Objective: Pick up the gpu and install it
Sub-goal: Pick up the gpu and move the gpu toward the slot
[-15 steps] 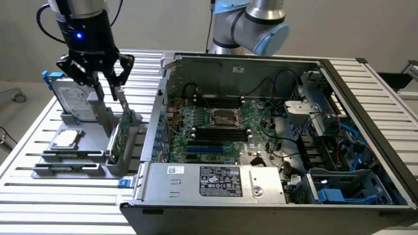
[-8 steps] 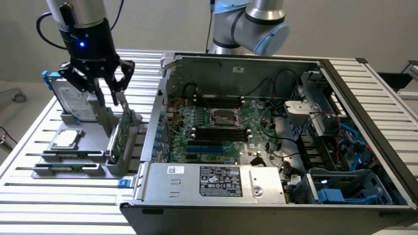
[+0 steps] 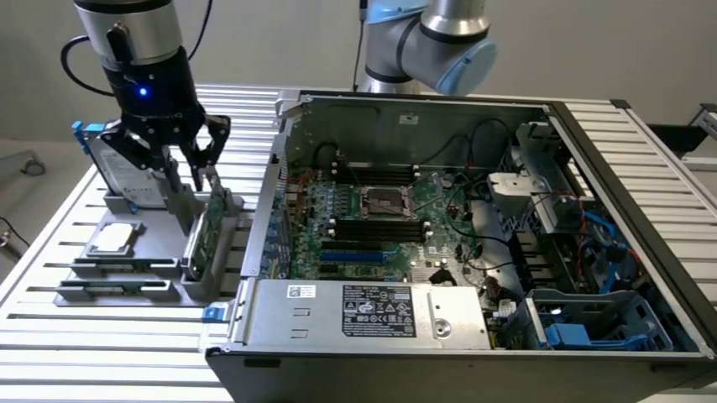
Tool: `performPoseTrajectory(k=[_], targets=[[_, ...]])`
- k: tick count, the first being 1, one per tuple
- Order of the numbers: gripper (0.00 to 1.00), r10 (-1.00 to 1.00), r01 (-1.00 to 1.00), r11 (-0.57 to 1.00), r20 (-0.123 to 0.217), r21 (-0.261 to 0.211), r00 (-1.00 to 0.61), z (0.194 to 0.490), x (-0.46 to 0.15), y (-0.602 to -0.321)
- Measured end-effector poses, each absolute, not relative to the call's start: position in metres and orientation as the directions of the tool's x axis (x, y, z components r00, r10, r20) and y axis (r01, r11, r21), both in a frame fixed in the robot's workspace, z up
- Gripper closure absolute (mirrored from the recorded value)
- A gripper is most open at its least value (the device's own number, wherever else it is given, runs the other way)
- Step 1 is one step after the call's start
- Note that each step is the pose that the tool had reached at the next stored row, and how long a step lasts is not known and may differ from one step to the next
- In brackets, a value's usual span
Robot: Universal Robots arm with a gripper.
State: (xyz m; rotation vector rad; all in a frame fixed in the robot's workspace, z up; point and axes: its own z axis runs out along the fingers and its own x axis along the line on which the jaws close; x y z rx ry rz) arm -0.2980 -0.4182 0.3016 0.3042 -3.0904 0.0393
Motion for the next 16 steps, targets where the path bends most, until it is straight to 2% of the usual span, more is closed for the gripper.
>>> performPoseTrajectory(k=[9, 16], targets=[[0.64, -0.194, -0.195, 0.981, 0.027, -0.021, -0.981, 0.287, -0.3, -0.433], [0.64, -0.195, -0.195, 0.981, 0.019, -0.005, -0.981, 0.277, -0.3, -0.435]])
